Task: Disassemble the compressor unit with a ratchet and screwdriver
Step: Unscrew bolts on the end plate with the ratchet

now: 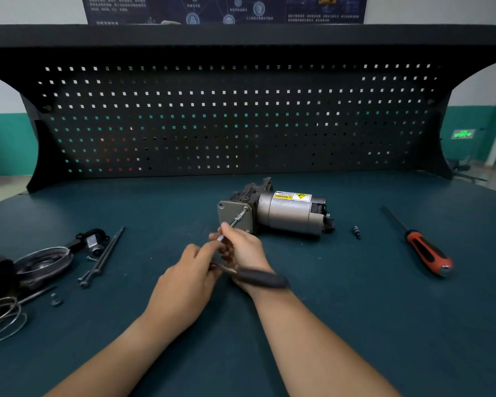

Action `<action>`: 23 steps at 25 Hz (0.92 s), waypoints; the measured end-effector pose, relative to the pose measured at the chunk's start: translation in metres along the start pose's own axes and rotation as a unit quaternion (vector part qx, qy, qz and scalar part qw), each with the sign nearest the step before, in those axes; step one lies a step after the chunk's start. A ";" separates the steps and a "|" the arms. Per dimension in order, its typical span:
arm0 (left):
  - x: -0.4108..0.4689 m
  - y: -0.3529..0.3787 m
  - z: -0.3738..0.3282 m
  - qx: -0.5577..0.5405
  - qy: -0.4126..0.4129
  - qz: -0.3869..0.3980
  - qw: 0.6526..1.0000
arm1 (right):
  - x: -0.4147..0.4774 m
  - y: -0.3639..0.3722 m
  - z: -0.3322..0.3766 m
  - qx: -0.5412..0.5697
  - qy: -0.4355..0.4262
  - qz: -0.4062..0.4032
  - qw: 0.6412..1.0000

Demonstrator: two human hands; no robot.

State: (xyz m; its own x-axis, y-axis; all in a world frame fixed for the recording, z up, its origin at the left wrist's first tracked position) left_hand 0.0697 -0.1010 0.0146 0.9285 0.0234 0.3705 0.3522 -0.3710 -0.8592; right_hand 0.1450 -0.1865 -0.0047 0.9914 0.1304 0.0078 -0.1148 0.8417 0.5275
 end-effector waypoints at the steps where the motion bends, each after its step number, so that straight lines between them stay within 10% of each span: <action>1: 0.000 0.001 -0.001 0.035 0.006 0.001 0.999 | 0.000 0.000 0.000 0.006 -0.001 -0.001 1.000; 4: 0.002 -0.001 -0.001 -0.185 -0.047 0.001 0.982 | -0.001 0.000 0.000 0.032 0.023 -0.013 0.999; 10: 0.005 0.017 0.007 -0.553 -0.296 0.099 0.772 | -0.004 0.001 0.002 0.004 0.055 0.007 0.998; 15: 0.006 -0.003 0.007 -0.059 -0.086 0.011 0.995 | -0.003 0.001 0.001 -0.023 0.024 -0.001 0.999; 17: 0.004 -0.005 0.004 0.059 -0.035 -0.009 0.998 | -0.002 0.000 0.000 -0.026 0.021 -0.015 0.999; 20: 0.007 -0.004 0.005 -0.149 -0.089 0.005 0.985 | -0.003 0.002 0.001 -0.015 0.027 0.001 1.000; 23: 0.010 0.002 0.011 -0.484 -0.226 0.030 0.845 | -0.004 0.002 0.002 0.022 0.048 0.012 0.999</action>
State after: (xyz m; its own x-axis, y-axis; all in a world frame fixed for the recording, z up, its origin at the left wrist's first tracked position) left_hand 0.0809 -0.0916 0.0123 0.9683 0.2485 -0.0249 0.2450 -0.9644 -0.0993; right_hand 0.1411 -0.1862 -0.0020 0.9778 0.2013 -0.0586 -0.1339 0.8147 0.5642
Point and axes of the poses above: each hand's wrist, its own x-axis towards the middle knuckle, its own y-axis out of the palm, z = x × y, the point moved 5 cm from there along x, towards the middle knuckle, and after that the axes turned 5 degrees about -y, right-handed, at the moved point
